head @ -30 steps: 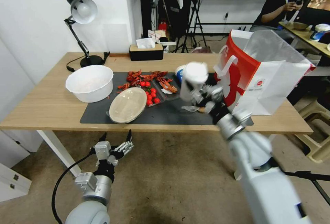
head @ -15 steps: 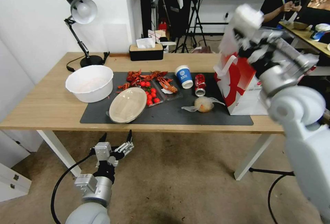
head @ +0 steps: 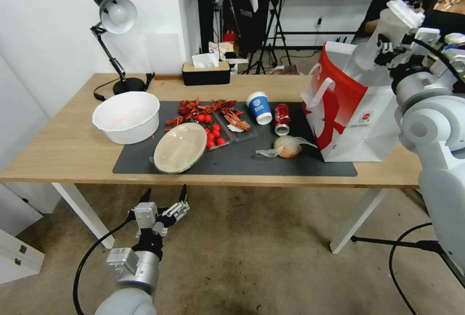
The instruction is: Pick up the trash from the table and place it into the takeout bag.
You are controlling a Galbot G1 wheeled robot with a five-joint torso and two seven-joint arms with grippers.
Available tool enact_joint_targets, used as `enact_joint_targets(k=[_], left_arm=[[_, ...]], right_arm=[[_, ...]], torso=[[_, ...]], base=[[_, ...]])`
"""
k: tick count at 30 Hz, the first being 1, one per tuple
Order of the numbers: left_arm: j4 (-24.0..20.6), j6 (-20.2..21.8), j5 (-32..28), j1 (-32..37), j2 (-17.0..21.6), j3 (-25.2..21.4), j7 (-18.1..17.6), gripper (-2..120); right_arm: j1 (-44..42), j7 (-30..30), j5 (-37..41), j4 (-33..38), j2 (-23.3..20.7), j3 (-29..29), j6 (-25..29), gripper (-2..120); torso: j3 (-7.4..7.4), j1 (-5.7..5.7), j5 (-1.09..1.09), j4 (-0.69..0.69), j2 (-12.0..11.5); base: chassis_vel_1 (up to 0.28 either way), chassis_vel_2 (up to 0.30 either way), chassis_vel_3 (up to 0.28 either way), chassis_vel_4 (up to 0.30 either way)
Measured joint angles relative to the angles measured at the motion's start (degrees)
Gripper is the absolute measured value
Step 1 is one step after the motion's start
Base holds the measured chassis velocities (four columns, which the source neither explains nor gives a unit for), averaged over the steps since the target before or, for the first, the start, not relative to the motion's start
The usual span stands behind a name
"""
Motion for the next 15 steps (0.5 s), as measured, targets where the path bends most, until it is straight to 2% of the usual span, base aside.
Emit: enact_joint_targets(k=[1, 4, 5, 8, 9, 11, 12, 15], left_arm=[[0.0, 0.0, 0.0, 0.0, 0.0, 0.0, 0.0, 100], [-0.1, 0.0, 0.1, 0.1, 0.0, 0.0, 0.0, 100], [-0.1, 0.0, 0.1, 0.1, 0.0, 0.0, 0.0, 100], [-0.3, -0.2, 0.2, 0.2, 0.0, 0.0, 0.0, 100], [-0.3, -0.2, 0.2, 0.2, 0.0, 0.0, 0.0, 100], [-0.4, -0.3, 0.3, 0.3, 0.0, 0.0, 0.0, 100], [-0.4, -0.3, 0.3, 0.3, 0.0, 0.0, 0.0, 100], [-0.7, -0.4, 0.3, 0.4, 0.0, 0.0, 0.0, 100]], right_arm=[[0.0, 0.0, 0.0, 0.0, 0.0, 0.0, 0.0, 24], [0.2, 2.3, 1.6, 0.5, -0.8, 0.1, -2.4, 37], [0.2, 2.3, 1.6, 0.5, -0.8, 0.1, -2.4, 37], [0.9, 6.8, 6.0, 1.0, -1.5, -0.1, -5.3, 52], [0.9, 6.8, 6.0, 1.0, -1.5, -0.1, -5.3, 52], [1.2, 9.9, 8.0, 1.1, -1.9, -0.1, -7.0, 63], [1.2, 9.9, 8.0, 1.1, -1.9, -0.1, -7.0, 63], [1.5, 12.9, 10.5, 1.1, -2.6, -0.1, -8.3, 80]], torso=[[0.0, 0.0, 0.0, 0.0, 0.0], [0.0, 0.0, 0.0, 0.0, 0.0], [0.0, 0.0, 0.0, 0.0, 0.0], [0.0, 0.0, -0.01, 0.0, 0.0], [0.0, 0.0, -0.01, 0.0, 0.0], [0.0, 0.0, 0.0, 0.0, 0.0], [0.0, 0.0, 0.0, 0.0, 0.0], [0.0, 0.0, 0.01, 0.0, 0.0]], base=[[0.0, 0.0, 0.0, 0.0], [0.0, 0.0, 0.0, 0.0], [0.0, 0.0, 0.0, 0.0], [0.0, 0.0, 0.0, 0.0], [0.0, 0.0, 0.0, 0.0], [0.0, 0.0, 0.0, 0.0], [0.0, 0.0, 0.0, 0.0], [0.0, 0.0, 0.0, 0.0]])
